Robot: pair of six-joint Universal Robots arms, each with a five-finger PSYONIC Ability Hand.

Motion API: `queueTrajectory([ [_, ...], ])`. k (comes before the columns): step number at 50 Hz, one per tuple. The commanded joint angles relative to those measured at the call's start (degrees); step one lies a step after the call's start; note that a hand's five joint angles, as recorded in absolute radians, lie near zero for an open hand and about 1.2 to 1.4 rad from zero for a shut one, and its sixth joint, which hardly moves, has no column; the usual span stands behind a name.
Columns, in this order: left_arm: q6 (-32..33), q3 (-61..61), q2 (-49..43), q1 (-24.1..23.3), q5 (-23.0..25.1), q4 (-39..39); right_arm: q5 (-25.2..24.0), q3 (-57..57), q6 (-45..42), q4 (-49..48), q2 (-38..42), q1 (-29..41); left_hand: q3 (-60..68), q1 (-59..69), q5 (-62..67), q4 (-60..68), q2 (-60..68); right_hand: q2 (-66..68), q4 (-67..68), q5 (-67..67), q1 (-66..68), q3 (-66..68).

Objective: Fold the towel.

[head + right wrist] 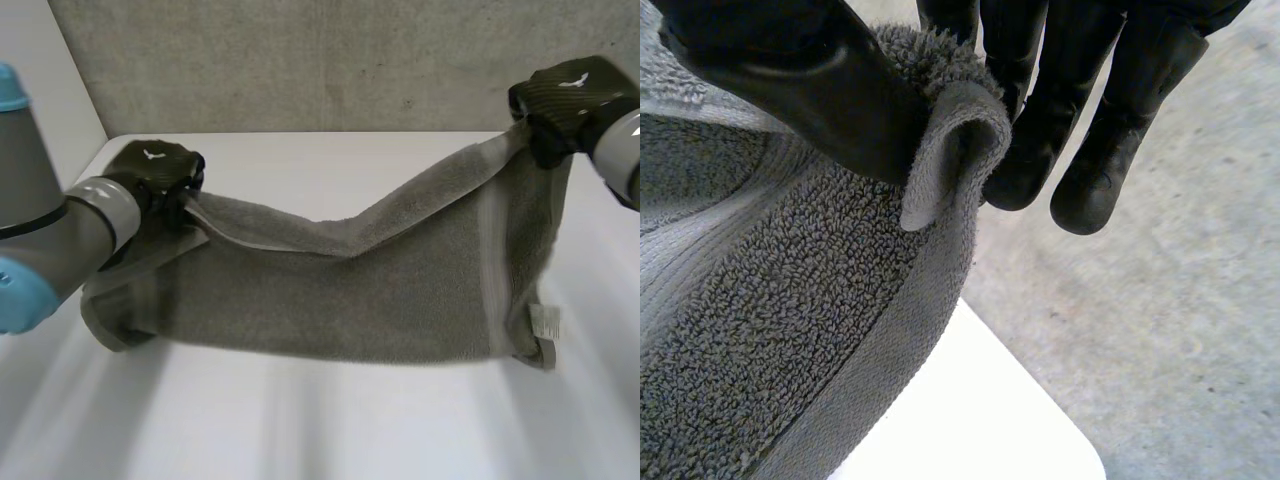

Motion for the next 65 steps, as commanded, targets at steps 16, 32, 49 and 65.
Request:
queueTrajectory([
  [16, -9.7, 2.25, 10.18, -0.9, -2.02, 35.57, 9.89, -8.75, -0.95, -28.15, 1.15, 3.47, -8.53, -3.06, -15.22, -7.15, -5.53, 4.54, 2.55, 3.68, 3.51, 2.7],
  [32, -8.82, -17.96, 3.15, 1.65, -1.67, 17.55, 3.13, 19.81, -1.21, -13.12, 1.23, 2.68, -8.53, -3.06, -15.22, -7.15, -5.53, 4.54, 2.55, 3.68, 3.51, 2.7],
  [49, 4.54, -32.2, 3.85, 0.5, -1.67, 26.25, 2.86, 32.03, -1.39, -19.36, -0.44, -0.48, -29.87, -24.4, -36.56, -28.49, -26.87, 4.54, 2.55, 3.68, 3.51, 2.7],
  [65, 4.71, -33.34, 4.82, -0.29, -2.37, 27.13, 2.86, 33.35, -1.47, -20.59, -0.26, -0.58, -49.22, -43.75, -55.91, -47.84, -46.22, 4.54, 2.55, 3.68, 3.51, 2.7],
])
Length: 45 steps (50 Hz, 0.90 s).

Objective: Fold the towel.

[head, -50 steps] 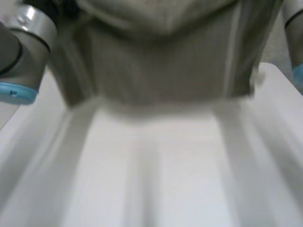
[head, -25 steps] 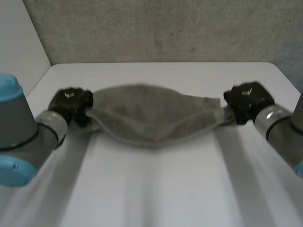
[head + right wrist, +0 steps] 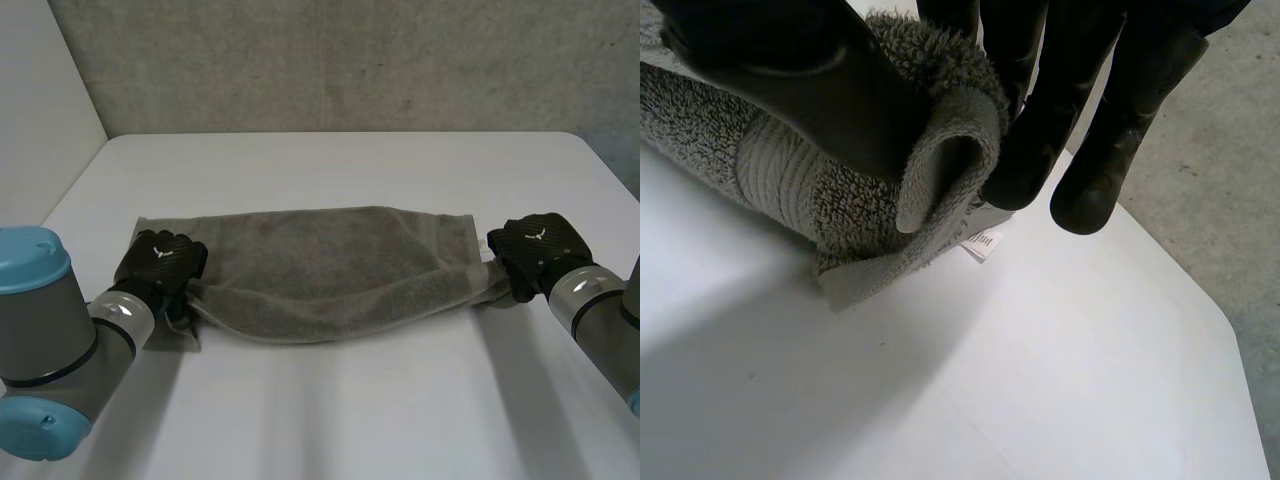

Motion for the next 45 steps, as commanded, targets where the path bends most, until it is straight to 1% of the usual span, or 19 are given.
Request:
queueTrajectory([
  [1, 0.06, -1.32, 1.17, -0.59, -0.58, 0.18, 0.08, 0.38, -0.09, -0.5, 0.15, -0.02, -5.99, -6.36, -15.44, -6.72, -6.5, 4.52, 2.56, 3.68, 3.51, 2.7],
  [2, 0.06, -1.33, 1.17, -0.59, -0.59, 0.18, 0.08, 0.38, -0.09, -0.5, 0.15, -0.02, -5.99, -6.36, -15.43, -6.72, -6.5, 4.52, 2.56, 3.68, 3.51, 2.7],
  [7, 0.59, -2.64, 2.57, 0.02, -5.15, -0.08, 0.16, 0.38, -0.53, -0.5, 0.06, -0.99, -5.82, -6.19, -15.27, -6.55, -6.33, 4.52, 2.56, 3.68, 3.51, 2.7],
  [10, 0.68, -3.35, 3.98, 0.28, -6.12, -0.35, 0.78, 0.38, -1.23, -0.5, -0.11, -1.25, -5.82, -6.19, -15.27, -6.55, -6.33, 4.52, 2.56, 3.68, 3.51, 2.7],
  [16, 1.82, -4.49, 7.85, 1.43, -6.12, -0.79, 1.04, 0.38, -1.41, -0.5, -0.91, -1.43, -5.82, -6.19, -15.27, -6.55, -6.33, 4.52, 2.56, 3.68, 3.51, 2.7],
  [20, 4.98, -5.63, 11.79, 2.31, -5.95, -1.49, 0.96, 0.56, -1.41, -0.5, -1.43, -1.34, -7.16, -7.53, -16.6, -7.88, -7.66, 4.52, 2.56, 3.68, 3.51, 2.7],
  [23, 6.65, -6.16, 12.86, 2.31, -5.86, -1.49, 0.96, 0.82, -1.41, -0.5, -1.87, -1.25, -9.85, -10.22, -19.29, -10.57, -10.35, 4.52, 2.56, 3.68, 3.51, 2.7],
  [32, 7.45, -7.66, 12.6, 3.54, -5.68, -1.49, 0.87, 1.17, -1.41, -0.5, -3.01, -1.25, -8.85, -9.22, -18.29, -9.58, -9.36, 4.52, 2.56, 3.68, 3.51, 2.7],
  [33, 7.45, -8.35, 12.51, 3.97, -5.68, -1.49, 0.87, 1.17, -1.41, -0.5, -3.1, -1.25, -7.18, -7.56, -16.63, -7.91, -7.69, 4.52, 2.56, 3.68, 3.51, 2.7],
  [34, 7.45, -8.79, 12.42, 4.33, -5.6, -1.49, 0.87, 1.17, -1.41, -0.41, -3.19, -1.25, -2.84, -3.21, -12.28, -3.56, -3.34, 4.52, 2.56, 3.68, 3.51, 2.7],
  [35, 7.45, -8.8, 12.42, 4.33, -5.6, -1.49, 0.87, 1.17, -1.41, -0.41, -3.19, -1.25, -2.79, -3.17, -12.24, -3.52, -3.3, 4.52, 2.56, 3.68, 3.51, 2.7],
  [37, 7.45, -9.41, 12.25, 4.42, -5.42, -1.58, 0.87, 1.26, -1.41, -0.41, -3.28, -1.25, 13.77, 13.39, 4.32, 13.04, 13.26, 4.52, 2.56, 3.68, 3.51, 2.7],
  [38, 7.45, -9.41, 12.25, 4.42, -5.42, -1.58, 0.87, 1.26, -1.41, -0.41, -3.28, -1.25, 13.86, 13.49, 4.41, 13.13, 13.35, 4.52, 2.56, 3.68, 3.51, 2.7],
  [40, 7.71, -10.11, 12.25, 4.59, -5.33, -1.58, 0.87, 1.17, -1.41, -0.41, -3.45, -1.25, 28.6, 28.22, 19.15, 27.87, 28.09, 4.52, 2.56, 3.68, 3.51, 2.7],
  [41, 7.71, -10.12, 12.25, 4.59, -5.33, -1.58, 0.87, 1.17, -1.41, -0.41, -3.63, -1.34, 28.66, 28.29, 19.22, 27.94, 28.16, 4.52, 2.56, 3.68, 3.51, 2.7],
  [42, 7.97, -10.38, 12.33, 4.85, -5.33, -1.58, 0.87, 1.17, -1.41, -0.41, -3.8, -1.34, 34.33, 33.95, 24.88, 33.6, 33.82, 4.52, 2.56, 3.68, 3.51, 2.7],
  [45, 9.2, -10.64, 13.12, 5.56, -5.42, -1.58, 0.95, 1.0, -1.41, -0.41, -4.33, -1.43, 34.53, 34.15, 25.08, 33.8, 34.02, 4.52, 2.56, 3.68, 3.51, 2.7],
])
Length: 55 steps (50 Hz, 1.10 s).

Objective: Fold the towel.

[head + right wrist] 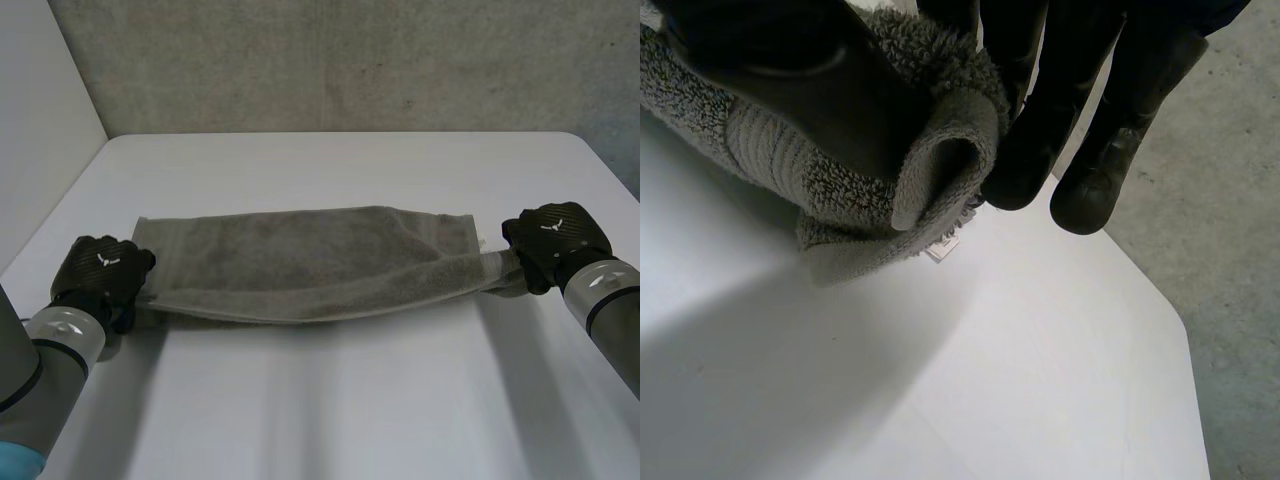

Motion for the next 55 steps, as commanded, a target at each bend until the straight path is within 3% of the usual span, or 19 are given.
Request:
queueTrajectory([
  [1, 2.57, -0.82, 1.58, 1.36, 0.0, -0.29, 0.09, -0.3, 0.0, 0.0, -1.4, -0.24, -4.7, -3.42, -13.75, -4.75, -4.59, 4.52, 2.56, 3.68, 3.51, 2.7],
  [10, 6.36, 0.24, 7.92, 3.91, 0.71, -1.61, -0.26, -0.56, 0.09, 0.71, -4.92, -1.48, -4.7, -3.42, -13.75, -4.75, -4.59, 4.52, 2.56, 3.68, 3.51, 2.7],
  [18, 6.53, 0.15, 13.54, 4.52, 9.04, -7.83, -0.88, -2.4, -2.72, 9.21, -10.36, -2.7, -4.7, -3.42, -13.75, -4.75, -4.59, 4.52, 2.56, 3.68, 3.51, 2.7],
  [21, 6.62, 0.24, 14.16, 4.52, 10.11, -9.87, -1.32, -3.03, -3.52, 11.78, -11.51, -3.32, -4.7, -3.42, -13.75, -4.75, -4.59, 4.52, 2.56, 3.68, 3.51, 2.7],
  [26, 6.62, 0.85, 16.09, 4.52, 13.36, -15.31, -5.7, -4.78, -6.15, 19.58, -15.55, -4.99, -4.7, -3.42, -13.75, -4.75, -4.59, 4.52, 2.56, 3.68, 3.51, 2.7],
  [32, 6.88, 1.03, 15.57, 4.79, 15.39, -15.23, -9.58, -5.4, -9.14, 24.17, -15.55, -8.16, -4.7, -3.42, -13.75, -4.75, -4.59, 4.52, 2.56, 3.68, 3.51, 2.7],
  [36, 8.9, 3.04, 10.23, 5.75, 17.14, -13.92, -11.95, -7.59, -10.72, 25.05, -10.83, -9.73, -4.7, -3.42, -13.75, -4.75, -4.59, 4.52, 2.56, 3.68, 3.51, 2.7],
  [43, 14.0, 9.73, -2.54, 5.23, 17.32, -10.13, -10.81, -15.59, -10.73, 25.58, 0.27, -8.77, -4.7, -3.42, -13.75, -4.75, -4.59, 4.52, 2.56, 3.68, 3.51, 2.7],
  [48, 16.9, 21.21, -17.71, 3.82, 16.88, -8.03, -9.67, -25.24, -9.59, 24.8, 11.75, -7.81, -4.7, -3.42, -13.75, -4.75, -4.59, 4.52, 2.56, 3.68, 3.51, 2.7],
  [51, 16.9, 24.84, -21.52, 3.56, 16.7, -8.03, -9.31, -27.63, -8.88, 24.26, 14.77, -7.1, -4.7, -3.42, -13.75, -4.75, -4.59, 4.52, 2.56, 3.68, 3.51, 2.7],
  [55, 16.56, 35.18, -30.55, 3.21, 16.53, -7.94, -6.69, -32.72, -7.65, 17.79, 22.31, -5.35, -4.7, -3.42, -13.75, -4.75, -4.59, 4.52, 2.56, 3.68, 3.51, 2.7],
])
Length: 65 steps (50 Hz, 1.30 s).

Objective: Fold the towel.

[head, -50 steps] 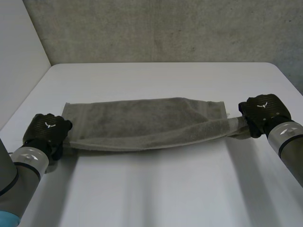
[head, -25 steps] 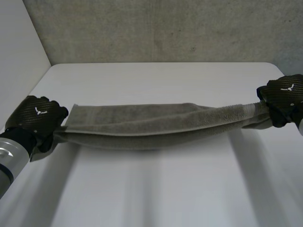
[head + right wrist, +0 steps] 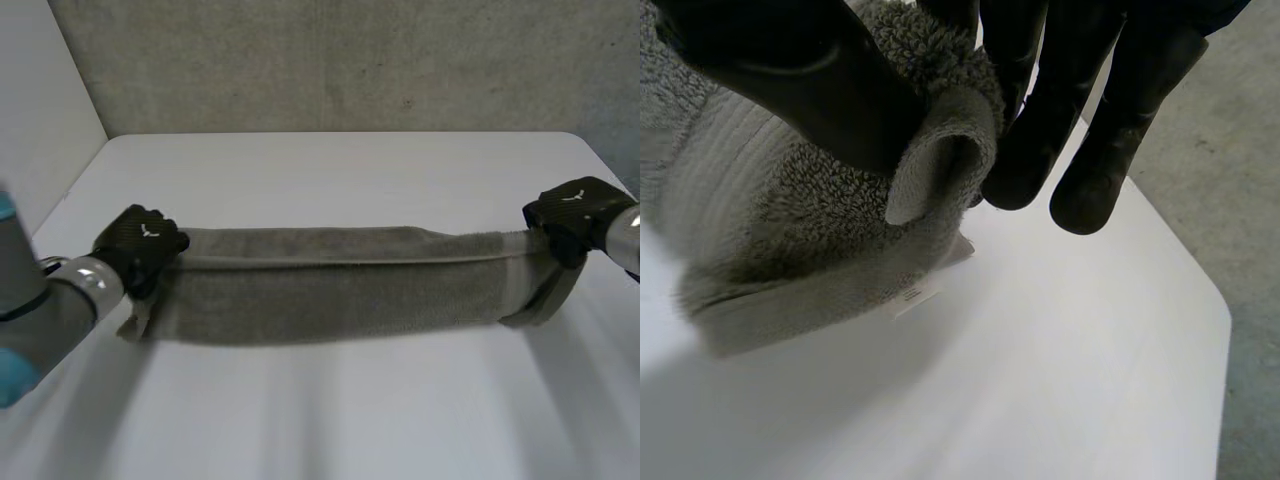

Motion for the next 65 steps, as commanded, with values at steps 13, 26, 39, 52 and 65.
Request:
queueTrajectory([
  [13, 0.46, 26.36, -25.54, -1.11, 0.81, 8.17, 9.63, -12.32, 2.23, -25.78, 21.23, 5.02, -12.5, -7.4, -19.62, -11.02, -11.07, 4.49, 2.56, 3.68, 3.52, 2.7],
  [26, -0.24, 25.05, -23.01, -1.29, 3.8, 11.68, 9.37, -11.27, 2.4, -25.52, 22.11, 5.55, -11.66, -6.57, -18.79, -10.18, -10.23, 4.49, 2.56, 3.68, 3.52, 2.7],
  [39, -13.22, 30.46, -9.73, -1.29, 2.75, 11.86, 9.36, -16.25, 10.39, -35.32, 5.68, 5.2, -10.65, -5.56, -17.78, -9.17, -9.22, 4.49, 2.56, 3.68, 3.52, 2.7],
  [52, -36.61, 29.55, 2.13, -3.57, -4.65, 19.06, 12.62, -13.49, 12.86, -49.27, -3.64, 9.68, -11.49, -6.39, -18.61, -10.0, -10.06, 4.49, 2.56, 3.68, 3.52, 2.7],
  [65, -29.33, 6.32, 1.27, -0.49, 2.13, 14.23, 7.61, 2.0, 11.89, -19.72, -3.21, 7.92, -12.16, -7.07, -19.29, -10.68, -10.73, 4.49, 2.56, 3.68, 3.52, 2.7],
])
